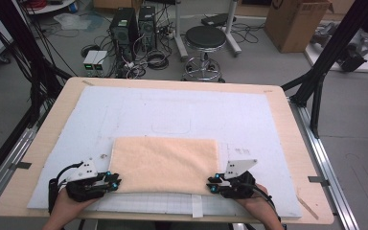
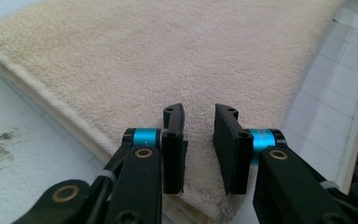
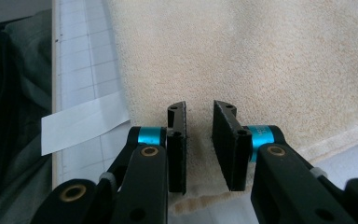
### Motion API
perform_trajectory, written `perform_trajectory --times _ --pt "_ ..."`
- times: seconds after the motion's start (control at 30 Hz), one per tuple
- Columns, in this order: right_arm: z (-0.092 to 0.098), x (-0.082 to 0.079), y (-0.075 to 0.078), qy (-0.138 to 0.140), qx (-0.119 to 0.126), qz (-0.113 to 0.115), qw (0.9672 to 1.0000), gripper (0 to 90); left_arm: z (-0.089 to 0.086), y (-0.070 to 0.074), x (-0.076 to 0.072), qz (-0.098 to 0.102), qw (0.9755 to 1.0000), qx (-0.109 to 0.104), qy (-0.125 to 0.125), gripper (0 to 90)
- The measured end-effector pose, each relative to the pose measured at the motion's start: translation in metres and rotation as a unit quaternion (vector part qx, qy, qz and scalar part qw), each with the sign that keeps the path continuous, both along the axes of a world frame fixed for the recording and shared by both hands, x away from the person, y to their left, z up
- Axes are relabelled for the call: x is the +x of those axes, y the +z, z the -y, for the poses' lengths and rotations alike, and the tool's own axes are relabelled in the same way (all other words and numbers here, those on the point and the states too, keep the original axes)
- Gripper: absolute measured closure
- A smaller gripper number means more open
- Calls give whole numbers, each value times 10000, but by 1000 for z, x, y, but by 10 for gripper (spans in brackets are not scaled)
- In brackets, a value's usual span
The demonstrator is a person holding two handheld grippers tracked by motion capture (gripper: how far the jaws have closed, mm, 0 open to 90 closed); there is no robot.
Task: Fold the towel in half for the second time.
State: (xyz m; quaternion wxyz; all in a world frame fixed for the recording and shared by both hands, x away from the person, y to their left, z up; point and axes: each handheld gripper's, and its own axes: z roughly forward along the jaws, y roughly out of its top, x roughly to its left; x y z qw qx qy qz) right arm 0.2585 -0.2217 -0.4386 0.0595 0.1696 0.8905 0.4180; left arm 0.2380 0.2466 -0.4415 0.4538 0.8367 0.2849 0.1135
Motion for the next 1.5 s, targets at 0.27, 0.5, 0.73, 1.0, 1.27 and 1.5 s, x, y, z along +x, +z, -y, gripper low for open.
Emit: perform_trajectory --times 0.27,0.5,0.73,1.0,1.27,1.5 --pt "4 3 1 -72 274 -159 9995 686 -2 1 0 -40 9998 -173 43 686" --pt "7 11 16 -466 483 21 9977 599 -8 8 8 35 9990 -327 289 597" --pt "8 36 22 -978 353 94 9945 521 -11 15 28 82 9968 -344 712 520" --pt "8 77 31 -1589 369 168 9865 409 -10 22 66 133 9920 -290 1218 496" --pt "4 100 23 -1687 456 -57 9846 363 -4 17 90 85 9888 -384 1442 486" --pt "1 106 14 -1801 339 -239 9828 338 -7 12 95 25 9863 -432 1591 451"
